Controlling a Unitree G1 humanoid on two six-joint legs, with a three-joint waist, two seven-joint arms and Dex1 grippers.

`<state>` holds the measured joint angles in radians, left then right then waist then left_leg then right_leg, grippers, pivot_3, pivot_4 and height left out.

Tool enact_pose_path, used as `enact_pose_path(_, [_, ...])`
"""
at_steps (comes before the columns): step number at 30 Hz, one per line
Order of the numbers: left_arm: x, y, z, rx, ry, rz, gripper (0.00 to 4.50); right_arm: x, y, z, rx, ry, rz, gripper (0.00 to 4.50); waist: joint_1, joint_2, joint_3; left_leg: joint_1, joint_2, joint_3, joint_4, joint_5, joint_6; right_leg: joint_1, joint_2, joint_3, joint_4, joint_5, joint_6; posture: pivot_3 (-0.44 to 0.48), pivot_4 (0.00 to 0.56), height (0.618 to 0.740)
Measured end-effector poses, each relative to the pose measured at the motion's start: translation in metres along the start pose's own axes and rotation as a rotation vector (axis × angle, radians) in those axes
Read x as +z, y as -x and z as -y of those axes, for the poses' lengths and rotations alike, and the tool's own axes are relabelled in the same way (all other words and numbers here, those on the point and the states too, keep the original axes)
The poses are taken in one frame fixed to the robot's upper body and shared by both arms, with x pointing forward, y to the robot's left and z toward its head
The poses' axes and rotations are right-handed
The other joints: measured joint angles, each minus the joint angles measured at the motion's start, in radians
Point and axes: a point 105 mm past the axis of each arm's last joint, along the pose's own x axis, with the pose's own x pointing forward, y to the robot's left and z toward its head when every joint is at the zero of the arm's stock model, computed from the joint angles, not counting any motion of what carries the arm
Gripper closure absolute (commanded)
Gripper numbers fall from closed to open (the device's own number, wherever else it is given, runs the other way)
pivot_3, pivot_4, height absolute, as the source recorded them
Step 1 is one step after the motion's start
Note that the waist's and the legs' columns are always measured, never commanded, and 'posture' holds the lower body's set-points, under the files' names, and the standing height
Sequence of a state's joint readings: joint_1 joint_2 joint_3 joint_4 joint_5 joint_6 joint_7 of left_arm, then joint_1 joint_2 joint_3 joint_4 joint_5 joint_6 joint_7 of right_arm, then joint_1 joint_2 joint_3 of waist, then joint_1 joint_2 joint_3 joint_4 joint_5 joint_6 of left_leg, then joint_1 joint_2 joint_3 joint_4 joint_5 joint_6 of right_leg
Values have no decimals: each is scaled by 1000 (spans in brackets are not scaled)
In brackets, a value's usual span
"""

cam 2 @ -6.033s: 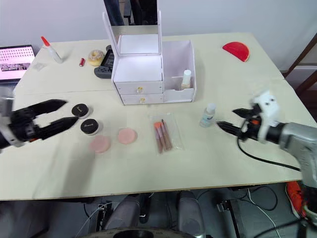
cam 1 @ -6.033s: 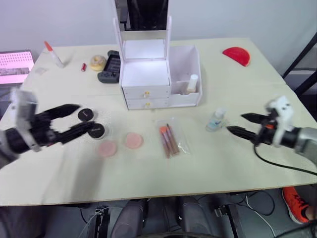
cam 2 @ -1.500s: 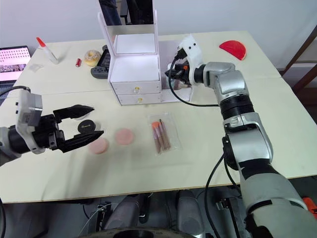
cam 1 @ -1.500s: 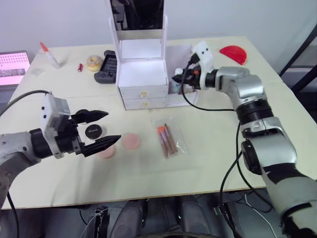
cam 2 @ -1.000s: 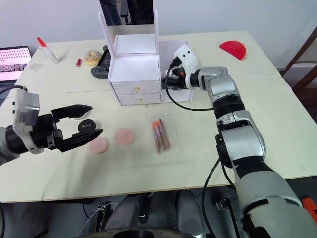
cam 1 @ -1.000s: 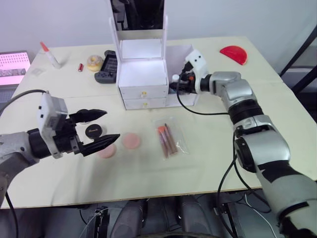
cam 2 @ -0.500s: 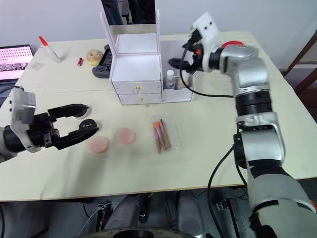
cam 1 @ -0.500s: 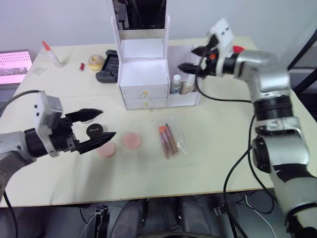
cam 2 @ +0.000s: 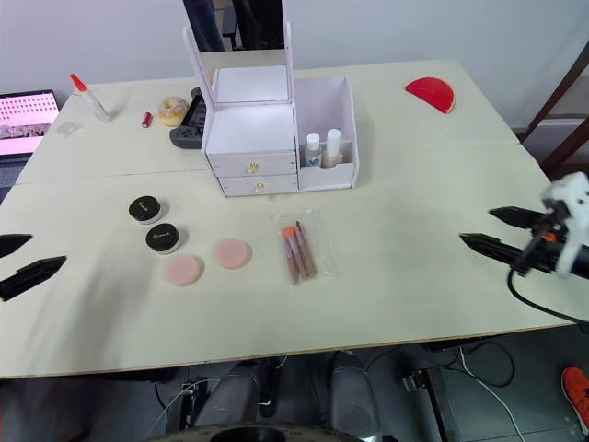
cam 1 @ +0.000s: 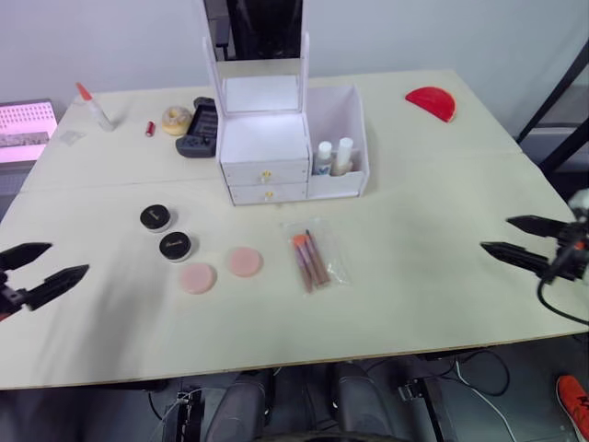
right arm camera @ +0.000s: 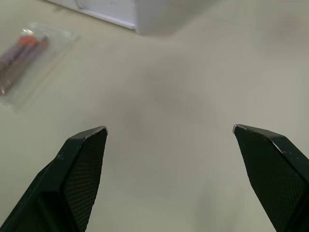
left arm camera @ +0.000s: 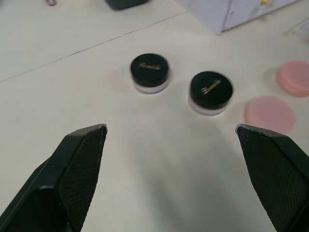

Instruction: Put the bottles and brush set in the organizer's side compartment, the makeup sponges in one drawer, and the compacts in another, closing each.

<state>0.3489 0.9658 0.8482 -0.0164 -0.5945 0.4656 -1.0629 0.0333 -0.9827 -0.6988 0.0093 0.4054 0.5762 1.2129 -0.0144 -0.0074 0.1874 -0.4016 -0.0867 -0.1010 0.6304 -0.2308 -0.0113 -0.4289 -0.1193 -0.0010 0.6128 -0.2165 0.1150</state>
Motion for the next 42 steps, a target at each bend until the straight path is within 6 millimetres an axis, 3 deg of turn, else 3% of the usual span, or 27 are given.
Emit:
enact_pose_path(4, [-18, 11, -19, 69, 24, -29, 0, -26, 26, 19, -99, -24, -32, 50, 4, -1, 0, -1, 0, 0, 0, 0, 0, 0, -1, 0, 0, 2, -3, 0, 150, 738])
enact_pose_path(7, [-20, 13, -26, 89, 25, -24, 0, -38, 34, 25, -126, -29, -50, 50, 3, -1, 0, 0, 0, -1, 0, 0, 0, 0, -2, 0, 0, 2, -3, 0, 150, 738])
enact_pose_path(17, [-12, 8, -27, 76, 0, 3, 0, -35, 34, 21, -114, -1, -24, 50, 3, -1, 0, 0, 0, -1, 0, 0, 0, 0, -1, 0, 0, 2, -3, 0, 150, 738])
enact_pose_path(23, [-5, -8, -18, 26, -17, 25, 0, -20, 23, 10, -70, 30, 20, 50, 5, -1, 0, -1, 0, -2, 0, 0, 1, 0, -1, 0, 0, 2, -3, 0, 150, 738])
enact_pose_path(26, [1, -30, 6, -68, -36, 49, 0, -7, 8, -8, 9, 61, 48, 50, 5, -1, 0, -1, 0, -2, 1, 0, 1, 0, -2, 0, 0, 2, -3, 0, 150, 738])
enact_pose_path(29, [13, -58, 43, -195, -61, 89, 0, 10, -14, -35, 121, 91, 83, 50, 6, -1, 0, -1, 0, -3, 2, 0, 1, 0, -1, 0, 0, 3, -3, 0, 150, 738])
enact_pose_path(34, [44, -102, 125, -455, -106, 188, 0, 51, -58, -89, 324, 149, 169, 50, 5, -1, 0, -1, 0, -3, 2, 0, 1, 0, 0, -1, 1, 4, -1, 0, 150, 738])
enact_pose_path(37, [56, -124, 185, -634, -123, 233, 0, 61, -83, -118, 428, 170, 139, 50, 8, -2, 0, -2, -1, -3, 3, 1, 1, 0, 0, -1, 1, 6, 1, 0, 150, 738])
enact_pose_path(40, [50, -138, 220, -726, -94, 208, 803, 59, -100, -129, 471, 139, 78, 0, 12, -2, 0, -2, -2, -4, 3, 1, 2, 0, 0, -1, 1, 6, 1, 0, 150, 738])
enact_pose_path(42, [48, -148, 234, -746, -78, 203, 1742, 56, -111, -132, 484, 93, 23, 0, 14, -2, 0, -2, -2, -3, 4, 1, 2, 0, 1, -1, 1, 6, 1, 0, 150, 738])
